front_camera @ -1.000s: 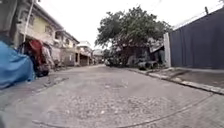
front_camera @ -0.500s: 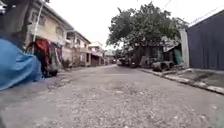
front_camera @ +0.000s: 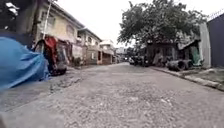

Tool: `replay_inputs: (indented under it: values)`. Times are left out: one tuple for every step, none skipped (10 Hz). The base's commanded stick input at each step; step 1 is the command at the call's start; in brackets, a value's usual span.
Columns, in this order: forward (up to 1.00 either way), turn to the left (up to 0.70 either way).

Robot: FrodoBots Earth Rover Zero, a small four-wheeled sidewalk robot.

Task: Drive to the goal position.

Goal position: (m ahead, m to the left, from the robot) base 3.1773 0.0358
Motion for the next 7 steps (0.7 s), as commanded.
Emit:
replay_inputs:
  values:
    - [1.0,0.0]
    - [1.0,0.0]
    - [1.0,0.0]
    - [1.0,0.0]
    - [1.0,0.0]
    - [1.0,0.0]
    - [1.0,0.0]
